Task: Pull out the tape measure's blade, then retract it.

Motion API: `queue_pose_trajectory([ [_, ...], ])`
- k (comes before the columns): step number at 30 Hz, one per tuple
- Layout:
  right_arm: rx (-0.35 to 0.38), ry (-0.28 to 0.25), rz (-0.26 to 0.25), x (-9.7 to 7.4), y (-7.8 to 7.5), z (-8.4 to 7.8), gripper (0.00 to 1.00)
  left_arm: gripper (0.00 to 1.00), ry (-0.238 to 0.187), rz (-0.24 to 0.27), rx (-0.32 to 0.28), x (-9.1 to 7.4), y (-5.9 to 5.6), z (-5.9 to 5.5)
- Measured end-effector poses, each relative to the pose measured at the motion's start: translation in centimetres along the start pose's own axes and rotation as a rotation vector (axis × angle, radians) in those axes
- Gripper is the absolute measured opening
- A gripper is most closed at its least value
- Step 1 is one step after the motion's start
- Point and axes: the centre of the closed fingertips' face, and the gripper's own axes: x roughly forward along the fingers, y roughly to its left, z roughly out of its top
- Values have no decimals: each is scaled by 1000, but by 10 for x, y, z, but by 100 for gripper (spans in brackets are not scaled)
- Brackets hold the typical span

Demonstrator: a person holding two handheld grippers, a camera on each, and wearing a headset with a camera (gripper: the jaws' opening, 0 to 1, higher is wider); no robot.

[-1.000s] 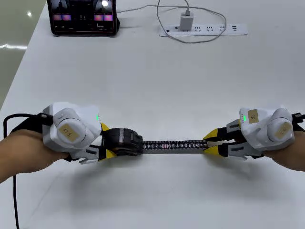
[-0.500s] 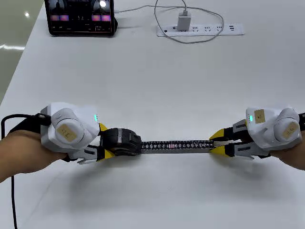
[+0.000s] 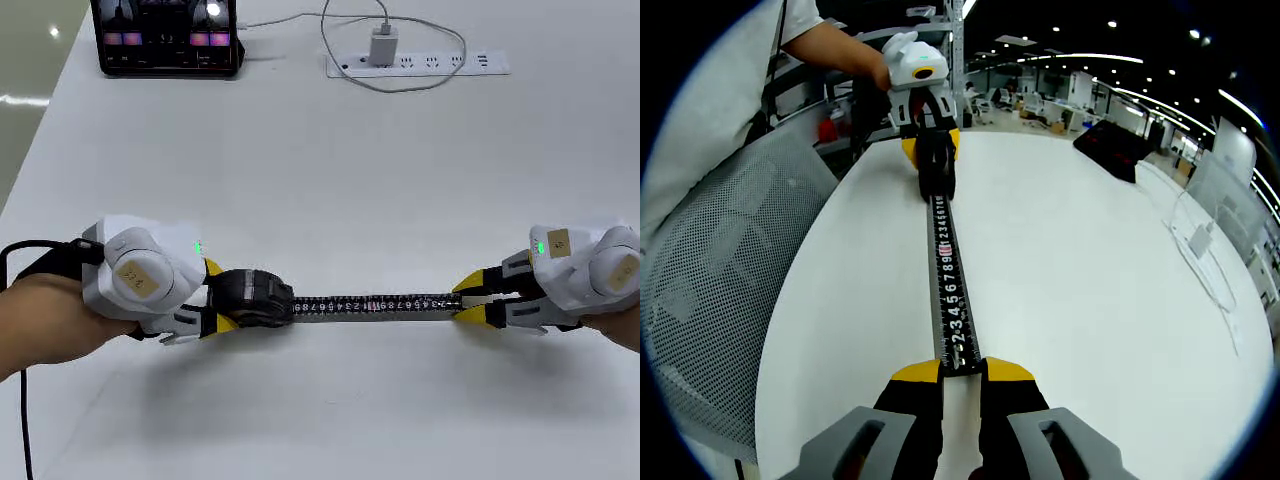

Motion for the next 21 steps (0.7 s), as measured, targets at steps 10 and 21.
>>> queue_pose_trajectory([
  [10, 5, 15, -4, -7, -2, -10, 9, 25, 1, 0, 0, 0, 0, 0],
  [21, 6, 28, -13, -14, -3, -18, 9, 25, -2, -1, 1, 0, 0, 0],
])
